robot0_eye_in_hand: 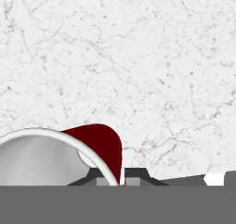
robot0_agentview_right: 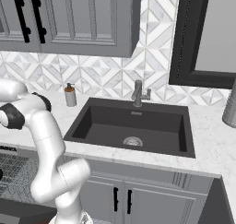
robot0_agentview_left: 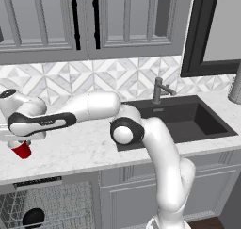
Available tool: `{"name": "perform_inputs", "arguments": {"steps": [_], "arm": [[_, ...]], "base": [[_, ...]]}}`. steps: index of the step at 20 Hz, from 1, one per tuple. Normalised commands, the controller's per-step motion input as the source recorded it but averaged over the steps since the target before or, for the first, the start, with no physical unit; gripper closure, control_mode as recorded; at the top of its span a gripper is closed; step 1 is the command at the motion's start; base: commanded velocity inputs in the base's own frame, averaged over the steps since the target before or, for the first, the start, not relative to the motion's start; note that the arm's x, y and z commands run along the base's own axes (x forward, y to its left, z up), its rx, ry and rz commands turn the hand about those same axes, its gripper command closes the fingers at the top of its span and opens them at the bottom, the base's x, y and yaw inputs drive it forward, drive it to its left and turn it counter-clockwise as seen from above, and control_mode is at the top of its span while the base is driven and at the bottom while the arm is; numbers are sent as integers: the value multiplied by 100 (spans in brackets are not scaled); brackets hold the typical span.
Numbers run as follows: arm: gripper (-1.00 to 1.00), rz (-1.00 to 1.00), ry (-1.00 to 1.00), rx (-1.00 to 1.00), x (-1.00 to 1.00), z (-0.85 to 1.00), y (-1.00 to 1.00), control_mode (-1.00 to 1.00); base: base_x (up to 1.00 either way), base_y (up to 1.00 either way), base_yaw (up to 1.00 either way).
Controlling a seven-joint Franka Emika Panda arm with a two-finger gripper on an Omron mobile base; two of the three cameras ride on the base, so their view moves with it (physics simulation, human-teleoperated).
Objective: Pick up the cup and bowl from the counter, place them in the dishwasher, and close the dishwasher door.
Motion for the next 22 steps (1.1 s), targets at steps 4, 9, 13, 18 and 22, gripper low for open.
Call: {"name": "perform_inputs", "arguments": {"steps": [4, 9, 13, 18, 22], "arm": [[100, 0, -28, 18, -100, 0, -83, -100], [100, 0, -23, 15, -92, 0, -59, -100], [100, 0, -2, 10, -67, 0, -43, -100], [100, 0, 0, 3, -58, 1, -10, -100], [100, 0, -9, 3, -53, -13, 0, -100]], "base": [[0, 0, 0], [0, 0, 0], [0, 0, 0], [0, 0, 0], [0, 0, 0]]}}
